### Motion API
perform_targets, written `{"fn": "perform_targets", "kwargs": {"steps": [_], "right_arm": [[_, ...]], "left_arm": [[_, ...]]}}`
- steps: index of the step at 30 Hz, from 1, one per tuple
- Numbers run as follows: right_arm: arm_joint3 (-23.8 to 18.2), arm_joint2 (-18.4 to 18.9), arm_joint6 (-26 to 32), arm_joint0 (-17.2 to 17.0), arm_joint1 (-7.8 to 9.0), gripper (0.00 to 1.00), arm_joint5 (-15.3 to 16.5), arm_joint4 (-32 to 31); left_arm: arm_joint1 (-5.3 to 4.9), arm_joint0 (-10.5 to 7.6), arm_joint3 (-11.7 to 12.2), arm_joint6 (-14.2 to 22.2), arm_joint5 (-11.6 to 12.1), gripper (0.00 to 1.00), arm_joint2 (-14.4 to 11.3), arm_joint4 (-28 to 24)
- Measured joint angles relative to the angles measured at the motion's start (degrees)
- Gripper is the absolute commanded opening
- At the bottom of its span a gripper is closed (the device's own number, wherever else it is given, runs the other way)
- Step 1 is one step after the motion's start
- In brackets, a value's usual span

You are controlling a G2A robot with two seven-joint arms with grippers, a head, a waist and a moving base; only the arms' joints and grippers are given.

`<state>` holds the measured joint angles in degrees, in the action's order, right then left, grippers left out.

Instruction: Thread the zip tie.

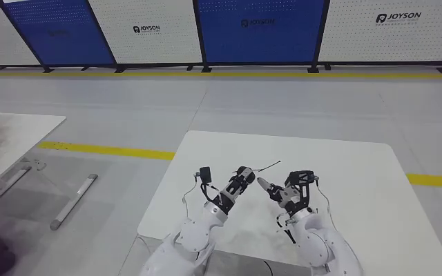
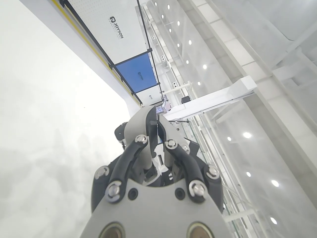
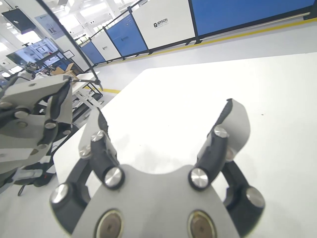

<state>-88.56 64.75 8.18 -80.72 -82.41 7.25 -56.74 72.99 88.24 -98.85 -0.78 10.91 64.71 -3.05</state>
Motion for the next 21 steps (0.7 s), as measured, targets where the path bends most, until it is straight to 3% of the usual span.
{"fn": "perform_targets", "kwargs": {"steps": [2,3,21], "right_arm": [[0.1,-0.2,-0.2,0.2,-0.04,0.48,-0.3,0.4],[0.2,-0.3,-0.2,0.3,-0.05,0.47,-0.4,0.4],[0.7,-1.9,0.1,0.9,0.04,0.42,0.0,0.7]], "left_arm": [[0.03,0.00,0.1,-0.3,0.0,0.00,-0.1,0.4],[0.04,0.00,0.1,-0.4,0.1,0.00,-0.1,0.5],[0.56,-0.90,1.8,-2.9,0.4,0.00,-2.0,3.4]]}}
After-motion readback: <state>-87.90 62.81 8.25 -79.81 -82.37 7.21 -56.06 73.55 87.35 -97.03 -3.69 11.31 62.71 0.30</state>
